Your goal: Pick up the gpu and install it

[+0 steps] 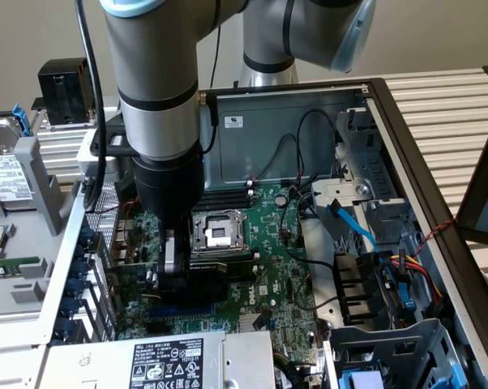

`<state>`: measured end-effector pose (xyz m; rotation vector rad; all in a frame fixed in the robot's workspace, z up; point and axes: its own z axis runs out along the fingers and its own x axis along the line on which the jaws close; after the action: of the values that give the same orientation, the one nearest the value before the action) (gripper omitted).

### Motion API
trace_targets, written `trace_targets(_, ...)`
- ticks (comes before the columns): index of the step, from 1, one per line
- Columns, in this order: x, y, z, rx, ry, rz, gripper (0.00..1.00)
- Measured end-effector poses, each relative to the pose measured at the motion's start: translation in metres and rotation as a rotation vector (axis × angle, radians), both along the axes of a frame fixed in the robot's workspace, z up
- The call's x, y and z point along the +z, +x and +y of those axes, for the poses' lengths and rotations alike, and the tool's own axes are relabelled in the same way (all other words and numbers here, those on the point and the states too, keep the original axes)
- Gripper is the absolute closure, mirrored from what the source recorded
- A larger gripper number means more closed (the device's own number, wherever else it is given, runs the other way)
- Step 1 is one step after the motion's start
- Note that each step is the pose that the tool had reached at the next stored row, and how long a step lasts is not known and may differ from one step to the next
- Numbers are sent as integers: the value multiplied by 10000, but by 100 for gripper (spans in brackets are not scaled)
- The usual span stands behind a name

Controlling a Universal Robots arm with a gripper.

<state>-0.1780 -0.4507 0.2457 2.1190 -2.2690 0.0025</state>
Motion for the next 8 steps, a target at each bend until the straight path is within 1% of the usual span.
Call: trace_targets(8, 0, -9, 0, -2, -1, 3, 73)
